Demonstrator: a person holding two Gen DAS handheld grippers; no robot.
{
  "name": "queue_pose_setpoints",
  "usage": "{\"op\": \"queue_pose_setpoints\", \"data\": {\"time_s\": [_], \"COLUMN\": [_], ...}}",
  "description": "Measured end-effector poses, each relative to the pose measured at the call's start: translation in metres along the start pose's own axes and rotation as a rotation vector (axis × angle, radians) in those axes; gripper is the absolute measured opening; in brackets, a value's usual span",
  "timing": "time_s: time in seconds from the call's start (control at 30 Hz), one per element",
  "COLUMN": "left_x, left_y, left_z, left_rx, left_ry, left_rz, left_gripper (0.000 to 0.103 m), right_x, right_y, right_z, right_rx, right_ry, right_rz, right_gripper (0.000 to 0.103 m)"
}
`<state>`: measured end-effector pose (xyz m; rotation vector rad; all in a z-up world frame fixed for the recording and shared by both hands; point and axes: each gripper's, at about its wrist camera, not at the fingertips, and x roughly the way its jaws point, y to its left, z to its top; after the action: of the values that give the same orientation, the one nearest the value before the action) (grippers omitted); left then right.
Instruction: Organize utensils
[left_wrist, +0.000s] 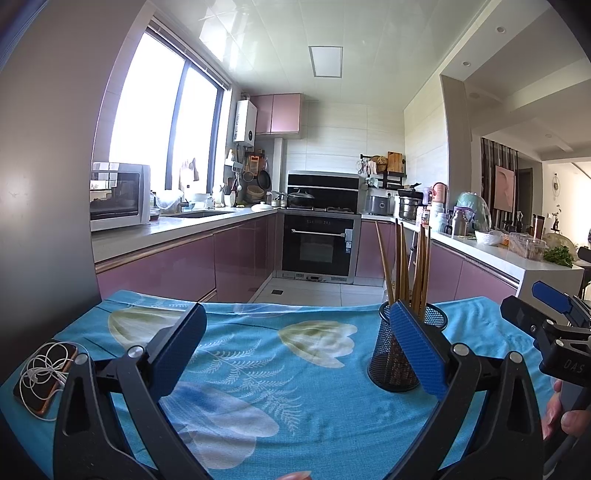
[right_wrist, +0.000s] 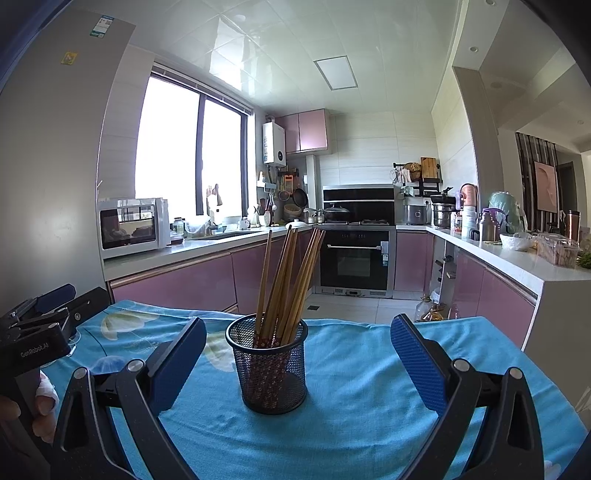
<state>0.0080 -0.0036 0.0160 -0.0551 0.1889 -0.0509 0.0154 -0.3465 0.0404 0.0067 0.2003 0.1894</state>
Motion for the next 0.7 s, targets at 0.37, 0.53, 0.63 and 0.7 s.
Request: {"op": "queue_pose_setpoints", "data": {"time_s": [0.37,0.53,0.63,0.7], "left_x": [0.0006,0.0005,0.0006,0.0006], "left_y": [0.0005,0.0007,0.0005,0.0007], "left_z": [0.0000,0.0001,0.0001,0.0002], "left_rx": [0.000,0.000,0.001,0.002], "left_ry": [0.000,0.000,0.001,-0.001], "left_rz": [0.000,0.000,0.000,0.001], "left_gripper": [0.098,0.098,0.098,0.098], "right_x": [0.0015,0.0015,0.0013,0.0013], "right_y": [0.0009,0.0009,0.0004,0.0005], "right_z": [-0.0012,-0.0019,-0.0017,-0.0018], "right_rx": [0.005,0.006,0.005,0.005], "right_ry": [0.005,0.005,0.006,0.006], "right_rz": [0.001,-0.001,0.000,0.000], "right_gripper": [0.097,0.097,0.097,0.097]}}
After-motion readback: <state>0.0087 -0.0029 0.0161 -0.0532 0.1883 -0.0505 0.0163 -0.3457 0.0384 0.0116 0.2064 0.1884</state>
